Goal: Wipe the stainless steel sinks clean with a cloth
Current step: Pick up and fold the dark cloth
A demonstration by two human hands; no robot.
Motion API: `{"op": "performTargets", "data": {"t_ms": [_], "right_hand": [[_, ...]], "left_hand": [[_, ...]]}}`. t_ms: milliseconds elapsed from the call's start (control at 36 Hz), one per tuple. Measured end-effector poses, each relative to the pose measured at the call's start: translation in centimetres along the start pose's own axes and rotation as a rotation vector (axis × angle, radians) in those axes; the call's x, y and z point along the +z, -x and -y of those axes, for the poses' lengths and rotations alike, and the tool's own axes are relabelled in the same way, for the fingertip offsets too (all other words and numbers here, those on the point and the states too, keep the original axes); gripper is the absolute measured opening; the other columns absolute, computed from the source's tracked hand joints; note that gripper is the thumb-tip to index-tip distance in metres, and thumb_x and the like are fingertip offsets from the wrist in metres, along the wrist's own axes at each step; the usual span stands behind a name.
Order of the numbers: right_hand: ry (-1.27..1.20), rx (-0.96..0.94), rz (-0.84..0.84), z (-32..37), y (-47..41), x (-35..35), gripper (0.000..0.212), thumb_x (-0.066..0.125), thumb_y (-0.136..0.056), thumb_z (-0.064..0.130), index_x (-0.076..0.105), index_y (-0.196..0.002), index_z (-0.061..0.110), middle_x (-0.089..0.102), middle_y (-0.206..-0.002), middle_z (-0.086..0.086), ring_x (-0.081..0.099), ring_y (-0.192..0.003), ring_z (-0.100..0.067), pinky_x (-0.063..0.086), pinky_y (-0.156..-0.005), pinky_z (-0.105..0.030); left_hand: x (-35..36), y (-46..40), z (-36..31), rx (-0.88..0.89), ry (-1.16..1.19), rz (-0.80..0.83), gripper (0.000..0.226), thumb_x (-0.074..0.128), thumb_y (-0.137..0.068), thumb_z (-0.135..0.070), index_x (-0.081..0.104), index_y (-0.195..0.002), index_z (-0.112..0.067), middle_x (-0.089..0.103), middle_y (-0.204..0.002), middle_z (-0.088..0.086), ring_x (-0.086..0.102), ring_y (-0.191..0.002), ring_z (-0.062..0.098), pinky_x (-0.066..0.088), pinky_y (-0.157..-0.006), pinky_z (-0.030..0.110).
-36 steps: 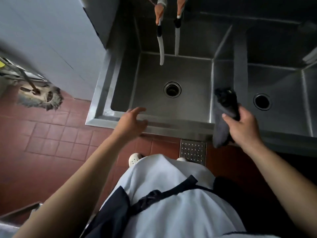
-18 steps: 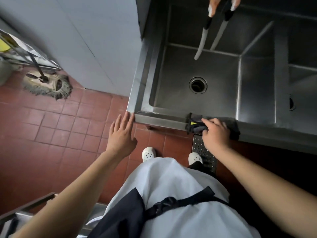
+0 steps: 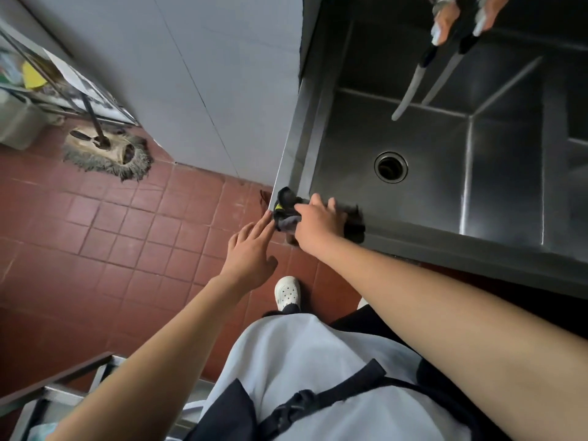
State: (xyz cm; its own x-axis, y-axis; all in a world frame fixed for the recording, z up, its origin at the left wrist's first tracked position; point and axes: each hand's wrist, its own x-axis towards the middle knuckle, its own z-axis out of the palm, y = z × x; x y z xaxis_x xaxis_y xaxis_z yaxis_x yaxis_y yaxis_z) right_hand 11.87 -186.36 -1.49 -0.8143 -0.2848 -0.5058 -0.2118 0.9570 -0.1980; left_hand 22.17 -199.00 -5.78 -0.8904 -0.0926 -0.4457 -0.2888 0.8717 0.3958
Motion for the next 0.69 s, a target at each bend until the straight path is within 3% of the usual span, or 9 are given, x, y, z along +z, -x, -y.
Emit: {"op": "performTargets", "data": {"t_ms": [83, 194, 278, 472, 694], "right_hand": [[-0.017, -0.105, 0.023, -2.3, 0.5, -0.1, 0.052, 0.048, -0.089, 0.005, 0.057, -0.130, 0.034, 0.043, -0.132, -0.002, 0.033, -0.126, -0.033, 0.036, -0.097, -0.052], [-0.126, -0.122, -0.017, -5.9, 2.1, 0.2, 0.053, 0.048, -0.090, 0.006, 0.056, -0.136, 0.031, 0.046, -0.132, -0.001, 0.037, -0.124, -0.031, 0.033, -0.102, -0.053], [-0.148, -0.058, -0.088, -9.3, 3.4, 0.9, 0.054, 0.047, -0.090, 0.006, 0.054, -0.138, 0.029, 0.046, -0.134, 0.000, 0.037, -0.126, -0.029, 0.031, -0.105, -0.051], [-0.182, 0.148, -0.163, -20.0, 5.7, 0.5, 0.055, 0.050, -0.088, 0.013, 0.054, -0.138, 0.034, 0.046, -0.131, 0.001, 0.039, -0.124, -0.028, 0.032, -0.102, -0.047], [-0.201, 0.157, -0.205, -32.7, 8.3, -0.1, 0.053, 0.054, -0.088, 0.021, 0.053, -0.138, 0.037, 0.047, -0.125, 0.004, 0.040, -0.122, -0.023, 0.031, -0.103, -0.047]], "left_hand": [[-0.5, -0.1, -0.9, -0.013, -0.006, -0.056, 0.079, 0.062, -0.086, -0.024, 0.023, -0.156, -0.026, 0.014, -0.165, -0.007, 0.014, -0.149, 0.028, 0.016, -0.119, 0.047], [-0.6, -0.6, -3.3, 0.063, 0.097, -0.242, 0.075, 0.058, -0.087, -0.010, 0.029, -0.155, -0.026, 0.040, -0.154, 0.001, 0.022, -0.147, 0.031, 0.018, -0.118, 0.049], [0.1, -1.7, -5.9, 0.171, 0.126, -0.250, 0.072, 0.057, -0.086, -0.005, 0.035, -0.153, -0.023, 0.040, -0.155, 0.003, 0.024, -0.146, 0.032, 0.021, -0.118, 0.050], [3.4, -3.6, -13.7, 0.302, -0.016, -0.041, 0.069, 0.060, -0.089, -0.019, 0.034, -0.153, -0.026, 0.031, -0.160, 0.006, 0.020, -0.148, 0.033, 0.021, -0.118, 0.049], [6.8, -4.7, -21.3, 0.263, -0.139, 0.028, 0.072, 0.062, -0.089, -0.032, 0.029, -0.153, -0.031, 0.026, -0.160, 0.001, 0.020, -0.148, 0.026, 0.020, -0.118, 0.045]]}}
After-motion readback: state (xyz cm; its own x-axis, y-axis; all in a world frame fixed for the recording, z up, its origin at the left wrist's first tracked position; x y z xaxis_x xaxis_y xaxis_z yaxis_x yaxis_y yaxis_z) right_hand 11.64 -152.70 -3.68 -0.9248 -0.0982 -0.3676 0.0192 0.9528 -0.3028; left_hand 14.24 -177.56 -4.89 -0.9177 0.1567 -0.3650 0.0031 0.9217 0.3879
